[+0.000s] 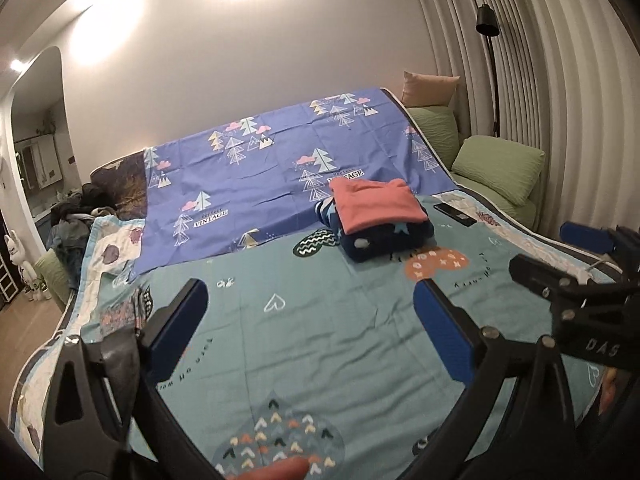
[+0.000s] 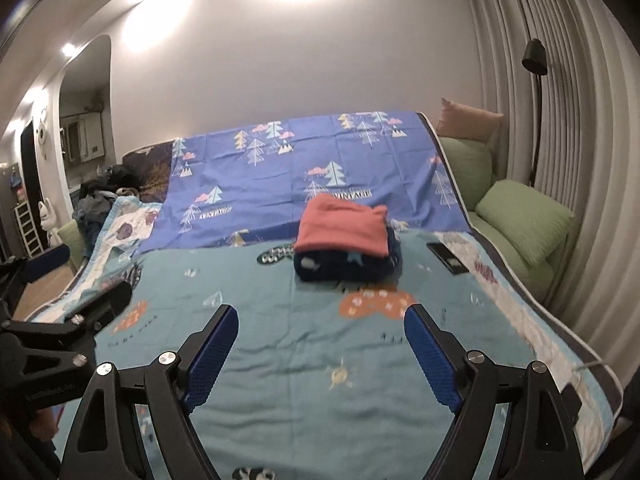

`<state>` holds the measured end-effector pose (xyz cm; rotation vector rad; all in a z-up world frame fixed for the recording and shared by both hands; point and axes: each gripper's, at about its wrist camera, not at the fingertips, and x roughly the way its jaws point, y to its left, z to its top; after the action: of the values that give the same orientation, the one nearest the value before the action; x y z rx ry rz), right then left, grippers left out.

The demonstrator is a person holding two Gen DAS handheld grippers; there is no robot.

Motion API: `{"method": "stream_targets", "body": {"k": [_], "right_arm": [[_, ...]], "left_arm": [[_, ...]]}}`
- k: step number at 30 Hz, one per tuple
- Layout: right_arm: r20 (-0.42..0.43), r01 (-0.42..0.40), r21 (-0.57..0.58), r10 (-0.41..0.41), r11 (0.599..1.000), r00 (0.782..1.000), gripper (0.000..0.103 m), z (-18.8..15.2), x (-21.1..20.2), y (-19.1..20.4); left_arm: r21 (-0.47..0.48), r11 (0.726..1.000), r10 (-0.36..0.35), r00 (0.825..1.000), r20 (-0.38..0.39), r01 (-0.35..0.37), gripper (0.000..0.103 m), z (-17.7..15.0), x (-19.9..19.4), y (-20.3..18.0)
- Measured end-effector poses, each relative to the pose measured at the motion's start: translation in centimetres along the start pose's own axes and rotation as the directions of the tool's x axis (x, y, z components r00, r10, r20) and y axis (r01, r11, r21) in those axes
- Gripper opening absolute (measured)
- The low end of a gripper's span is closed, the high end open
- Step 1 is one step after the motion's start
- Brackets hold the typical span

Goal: Fold small clothes

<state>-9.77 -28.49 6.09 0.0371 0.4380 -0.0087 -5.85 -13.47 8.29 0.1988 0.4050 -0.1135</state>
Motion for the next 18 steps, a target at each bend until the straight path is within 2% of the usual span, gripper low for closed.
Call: {"method": "stream_targets", "body": {"k": [6, 11, 18], "right_arm": [[-0.039, 0.006, 0.015, -0.005, 1.0, 0.999, 0.087, -2.2, -0.1, 0.3], [-0.039, 0.029, 0.005, -0.029, 1.0, 0.999, 0.087, -3.0, -0.2, 0.7], [-0.062, 0.013, -0.002, -0.013, 1.0, 0.998, 0.087, -4.1, 0.8, 1.3]], "left_arm": [[-0.023, 1.0, -0.02, 0.999, -0.045, 0.018, 0.102, -2.0, -0.1, -0.1], [-0.039, 0.999, -0.021, 0.998, -0.065, 0.018, 0.102, -3.2, 0.0, 0.1], [-0.078, 0.997, -0.024, 0.996, -0.091, 0.017, 0.102, -4.6, 0.5, 0.9]]}}
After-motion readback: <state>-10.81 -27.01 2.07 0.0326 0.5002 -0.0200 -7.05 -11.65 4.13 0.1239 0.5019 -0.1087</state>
